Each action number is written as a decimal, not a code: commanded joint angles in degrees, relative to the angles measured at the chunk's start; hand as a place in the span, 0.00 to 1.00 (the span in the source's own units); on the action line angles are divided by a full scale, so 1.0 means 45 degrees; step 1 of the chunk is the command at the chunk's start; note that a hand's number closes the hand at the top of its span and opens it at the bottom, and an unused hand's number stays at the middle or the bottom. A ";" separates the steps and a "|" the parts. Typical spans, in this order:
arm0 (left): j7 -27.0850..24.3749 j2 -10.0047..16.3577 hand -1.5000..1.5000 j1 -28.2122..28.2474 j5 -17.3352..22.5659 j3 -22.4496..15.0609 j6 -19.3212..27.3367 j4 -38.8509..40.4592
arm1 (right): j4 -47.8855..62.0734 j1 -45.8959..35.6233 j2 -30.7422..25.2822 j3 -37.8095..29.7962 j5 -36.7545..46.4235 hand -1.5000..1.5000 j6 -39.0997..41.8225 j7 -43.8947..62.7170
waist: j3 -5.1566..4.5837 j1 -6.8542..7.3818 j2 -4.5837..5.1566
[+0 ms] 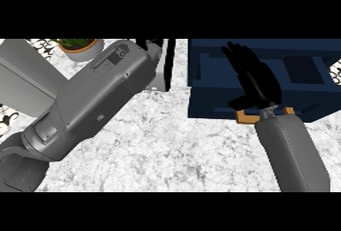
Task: Pick up the can, place it into the drawer and close the drawer
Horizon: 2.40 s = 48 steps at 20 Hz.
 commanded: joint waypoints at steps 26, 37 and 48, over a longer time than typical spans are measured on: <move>0.2389 0.2906 0.00 0.1997 -0.1357 0.0292 -0.0007 -0.4251 | 1.1786 -0.6304 -0.0410 -0.2556 0.1938 0.00 -0.7956 -0.0583 | 0.0028 0.0547 0.0311; 0.3055 0.3016 0.00 0.1964 -0.1666 0.0195 0.0341 -0.5269 | 1.3081 -0.8403 -0.1175 -0.2826 0.2253 0.00 -0.7500 0.0330 | 0.0037 0.0872 0.0437; 0.3222 0.3536 0.00 0.2470 -0.1682 0.0349 0.0026 -0.6092 | 1.3382 -0.8951 -0.0403 -0.6187 -0.1553 0.00 -0.5227 -0.2490 | 0.0107 0.1142 0.0499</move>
